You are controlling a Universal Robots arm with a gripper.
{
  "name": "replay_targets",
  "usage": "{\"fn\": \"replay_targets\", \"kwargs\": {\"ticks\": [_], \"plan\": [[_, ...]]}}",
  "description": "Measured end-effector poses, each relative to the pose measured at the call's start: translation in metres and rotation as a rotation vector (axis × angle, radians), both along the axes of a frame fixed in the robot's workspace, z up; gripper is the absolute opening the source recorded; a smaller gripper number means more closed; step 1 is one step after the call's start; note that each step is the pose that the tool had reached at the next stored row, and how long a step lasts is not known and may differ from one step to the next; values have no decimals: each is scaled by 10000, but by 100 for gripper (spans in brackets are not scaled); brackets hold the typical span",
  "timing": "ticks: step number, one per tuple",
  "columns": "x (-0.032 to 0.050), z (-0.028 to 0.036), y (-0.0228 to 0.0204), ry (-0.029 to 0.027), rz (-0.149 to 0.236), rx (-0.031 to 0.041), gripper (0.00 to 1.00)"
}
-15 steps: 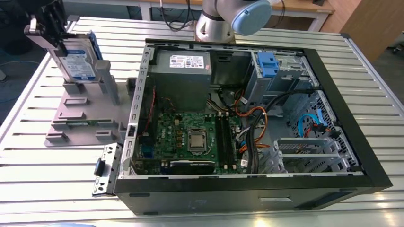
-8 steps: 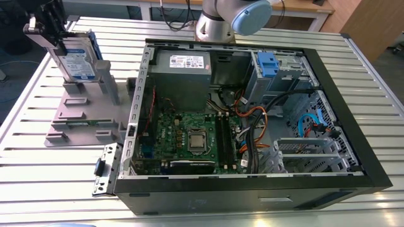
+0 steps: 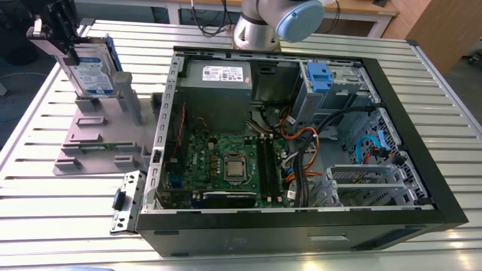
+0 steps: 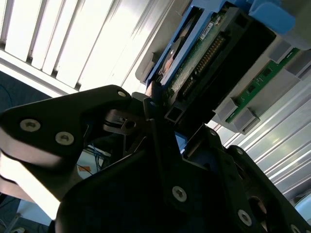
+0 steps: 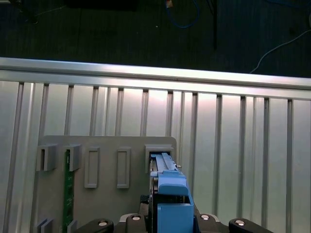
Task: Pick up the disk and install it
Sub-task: 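Pick up the disk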
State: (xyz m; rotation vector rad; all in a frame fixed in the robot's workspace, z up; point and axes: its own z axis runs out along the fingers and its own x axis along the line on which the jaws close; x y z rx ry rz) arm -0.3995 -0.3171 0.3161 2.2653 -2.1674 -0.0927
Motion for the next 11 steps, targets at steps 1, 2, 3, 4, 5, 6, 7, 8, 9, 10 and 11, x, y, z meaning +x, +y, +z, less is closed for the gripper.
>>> {"fn": "replay_targets", "kwargs": {"ticks": [1,2,3,4,5,6,7,8,9,10,11], "plan": [[0,3,0,0,0,0,37],[0,7,0,1,0,0,37],[0,10,0,0,0,0,37],[0,13,0,1,0,0,37],[0,16,0,0,0,0,37],[0,18,0,-1,0,0,37],[0,20,0,0,0,0,37],[0,23,0,0,0,0,37],[0,25,0,1,0,0,37],[0,27,0,0,0,0,37],[0,29,0,1,0,0,37]]}}
